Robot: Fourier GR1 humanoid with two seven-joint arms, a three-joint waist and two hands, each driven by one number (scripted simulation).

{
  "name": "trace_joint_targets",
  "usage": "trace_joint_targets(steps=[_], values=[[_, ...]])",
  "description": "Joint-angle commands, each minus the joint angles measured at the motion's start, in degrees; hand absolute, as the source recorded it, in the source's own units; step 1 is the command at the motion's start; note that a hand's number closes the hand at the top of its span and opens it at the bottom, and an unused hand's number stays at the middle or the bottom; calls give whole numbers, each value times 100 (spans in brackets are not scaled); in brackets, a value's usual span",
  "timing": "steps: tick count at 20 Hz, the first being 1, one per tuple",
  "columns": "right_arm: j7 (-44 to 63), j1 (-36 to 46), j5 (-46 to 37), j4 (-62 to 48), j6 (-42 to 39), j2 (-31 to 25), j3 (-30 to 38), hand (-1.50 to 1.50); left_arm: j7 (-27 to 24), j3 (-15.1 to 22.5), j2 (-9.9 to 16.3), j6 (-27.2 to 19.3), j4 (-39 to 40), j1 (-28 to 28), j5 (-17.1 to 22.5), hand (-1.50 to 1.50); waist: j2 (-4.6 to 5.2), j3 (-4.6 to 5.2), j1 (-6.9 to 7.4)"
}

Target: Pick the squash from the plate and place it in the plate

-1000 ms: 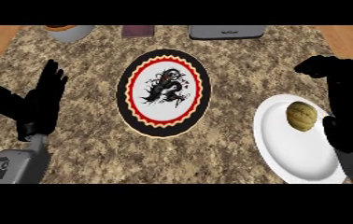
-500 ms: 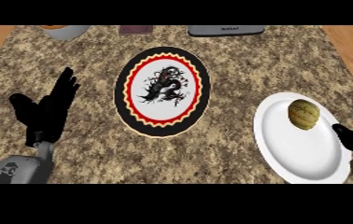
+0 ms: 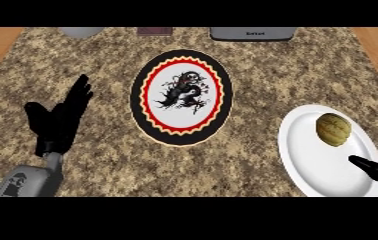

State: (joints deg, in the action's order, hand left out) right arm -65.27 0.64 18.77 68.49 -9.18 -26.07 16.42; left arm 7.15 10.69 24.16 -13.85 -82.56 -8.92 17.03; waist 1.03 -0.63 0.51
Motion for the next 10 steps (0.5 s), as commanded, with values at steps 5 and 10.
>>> trace_joint_targets(steps=[5, 10], values=[[-1973, -9, -1040, -899, -221, -126, -27, -150, -137, 4, -18, 176, 88, 74, -11, 0, -54, 22, 79], [-1978, -16, -1766, -1092, 253, -134, -272, -150, -5, 26, -119, 138, 207, -140, -75, 0, -72, 34, 4]])
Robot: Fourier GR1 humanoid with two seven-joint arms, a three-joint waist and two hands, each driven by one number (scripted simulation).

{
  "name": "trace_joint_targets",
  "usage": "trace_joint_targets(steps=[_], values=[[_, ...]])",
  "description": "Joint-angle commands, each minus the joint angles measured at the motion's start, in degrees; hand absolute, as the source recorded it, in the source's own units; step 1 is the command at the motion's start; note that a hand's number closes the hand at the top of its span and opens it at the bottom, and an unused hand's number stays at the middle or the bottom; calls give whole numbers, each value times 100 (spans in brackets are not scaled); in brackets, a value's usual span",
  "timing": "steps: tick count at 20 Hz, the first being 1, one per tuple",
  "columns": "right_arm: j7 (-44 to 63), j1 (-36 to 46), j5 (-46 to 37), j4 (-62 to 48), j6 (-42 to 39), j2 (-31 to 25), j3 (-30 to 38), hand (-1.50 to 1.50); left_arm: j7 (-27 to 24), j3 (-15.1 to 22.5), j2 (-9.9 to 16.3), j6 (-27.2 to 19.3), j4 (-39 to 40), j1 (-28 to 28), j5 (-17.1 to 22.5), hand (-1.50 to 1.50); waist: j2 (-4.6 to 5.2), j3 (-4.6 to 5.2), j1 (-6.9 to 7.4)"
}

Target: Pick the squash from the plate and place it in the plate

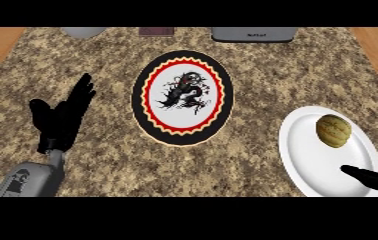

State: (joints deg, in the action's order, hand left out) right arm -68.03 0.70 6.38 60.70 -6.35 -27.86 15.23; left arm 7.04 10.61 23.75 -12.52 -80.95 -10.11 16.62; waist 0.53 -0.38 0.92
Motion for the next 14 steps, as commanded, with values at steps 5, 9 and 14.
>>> trace_joint_targets(steps=[5, 9, 14], values=[[-1521, 414, -973, -929, 722, 12, 66, -150, -53, -17, -30, -1, 98, -111, -180, 0, -17, 14, 3], [-1654, 309, -1437, -1192, 1237, 186, 20, -150, -34, -118, -76, 101, 212, -89, -70, 0, -21, 17, -19], [-924, 796, -1723, -984, 1198, 66, -140, -150, -123, -120, -148, 133, 272, -82, -196, 0, -39, 31, -55]])
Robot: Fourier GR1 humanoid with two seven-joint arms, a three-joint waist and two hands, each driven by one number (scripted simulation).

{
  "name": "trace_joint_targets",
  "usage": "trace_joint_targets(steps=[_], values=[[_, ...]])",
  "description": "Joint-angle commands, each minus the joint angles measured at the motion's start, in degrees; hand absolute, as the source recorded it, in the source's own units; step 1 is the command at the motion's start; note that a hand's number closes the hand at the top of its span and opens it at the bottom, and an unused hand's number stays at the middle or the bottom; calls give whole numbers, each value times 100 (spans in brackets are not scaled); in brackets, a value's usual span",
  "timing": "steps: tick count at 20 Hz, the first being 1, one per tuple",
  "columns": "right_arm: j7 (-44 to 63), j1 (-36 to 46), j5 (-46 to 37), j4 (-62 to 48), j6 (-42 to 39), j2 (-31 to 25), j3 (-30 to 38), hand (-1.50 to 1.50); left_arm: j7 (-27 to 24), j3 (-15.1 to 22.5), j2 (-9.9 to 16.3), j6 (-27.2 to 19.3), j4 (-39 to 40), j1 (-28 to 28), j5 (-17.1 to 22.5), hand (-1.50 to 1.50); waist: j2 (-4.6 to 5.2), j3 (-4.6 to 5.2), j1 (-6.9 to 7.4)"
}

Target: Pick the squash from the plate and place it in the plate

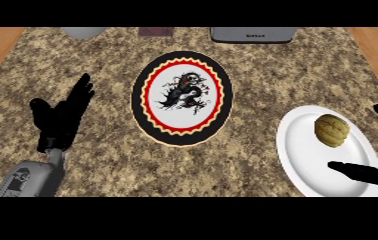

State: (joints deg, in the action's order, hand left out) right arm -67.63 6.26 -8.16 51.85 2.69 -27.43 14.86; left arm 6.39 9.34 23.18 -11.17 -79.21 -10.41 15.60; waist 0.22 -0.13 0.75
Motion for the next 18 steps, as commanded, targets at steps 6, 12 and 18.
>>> trace_joint_targets(steps=[6, 12, 18], values=[[-1131, 741, -539, -1039, 509, -21, 5, -150, -68, -199, -63, 218, 341, -116, -47, 0, 9, 1, -7], [-865, 648, -865, -790, 1273, 573, -185, -150, 202, -210, -52, 206, -264, 119, -105, 0, -17, 3, -2], [-633, 1242, -945, -1218, 929, 25, 10, -150, -207, -233, -393, 136, 245, 92, -410, 0, -2, 8, -36]])
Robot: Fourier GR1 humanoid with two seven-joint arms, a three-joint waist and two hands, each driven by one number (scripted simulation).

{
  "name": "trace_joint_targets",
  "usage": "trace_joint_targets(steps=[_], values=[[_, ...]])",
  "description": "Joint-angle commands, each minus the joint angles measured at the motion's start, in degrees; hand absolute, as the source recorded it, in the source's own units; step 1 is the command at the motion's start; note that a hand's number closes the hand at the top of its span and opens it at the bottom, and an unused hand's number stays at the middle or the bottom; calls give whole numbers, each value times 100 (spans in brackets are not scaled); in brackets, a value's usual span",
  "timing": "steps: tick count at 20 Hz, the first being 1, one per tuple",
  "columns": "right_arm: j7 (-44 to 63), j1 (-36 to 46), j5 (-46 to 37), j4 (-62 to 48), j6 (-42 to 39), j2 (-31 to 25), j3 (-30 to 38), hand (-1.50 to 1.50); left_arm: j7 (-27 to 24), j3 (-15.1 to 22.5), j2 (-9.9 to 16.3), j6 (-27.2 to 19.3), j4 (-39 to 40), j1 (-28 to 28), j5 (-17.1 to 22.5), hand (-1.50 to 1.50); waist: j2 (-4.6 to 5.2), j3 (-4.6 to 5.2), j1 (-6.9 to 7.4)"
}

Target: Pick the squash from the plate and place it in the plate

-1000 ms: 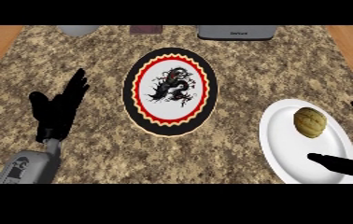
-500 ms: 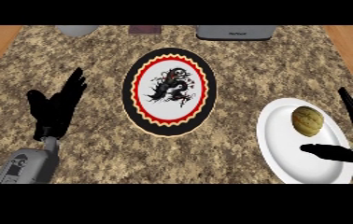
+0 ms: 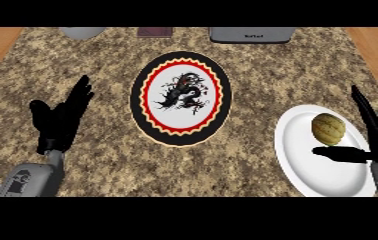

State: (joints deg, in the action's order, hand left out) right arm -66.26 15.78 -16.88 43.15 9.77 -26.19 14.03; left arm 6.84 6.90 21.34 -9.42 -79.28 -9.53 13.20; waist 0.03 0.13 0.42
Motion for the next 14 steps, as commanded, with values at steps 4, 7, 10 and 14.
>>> trace_joint_targets(steps=[4, 7, 10, 14], values=[[-930, 231, -514, -439, 648, 105, -182, 150, 54, -7, -148, -26, -200, 1, -165, 0, 14, -23, 34], [-1098, -124, -626, 143, 632, 14, -327, 150, 33, -120, 58, 250, -198, 175, -38, 0, -4, -19, -15], [-951, 273, -603, -8, 578, 109, -299, 150, -296, -320, -39, 405, 410, 3, 34, 0, 21, -17, -21], [-1247, -245, -536, 279, 733, 398, -341, 150, 109, -333, -28, 299, -22, -3, -11, 0, 0, -19, -41]])
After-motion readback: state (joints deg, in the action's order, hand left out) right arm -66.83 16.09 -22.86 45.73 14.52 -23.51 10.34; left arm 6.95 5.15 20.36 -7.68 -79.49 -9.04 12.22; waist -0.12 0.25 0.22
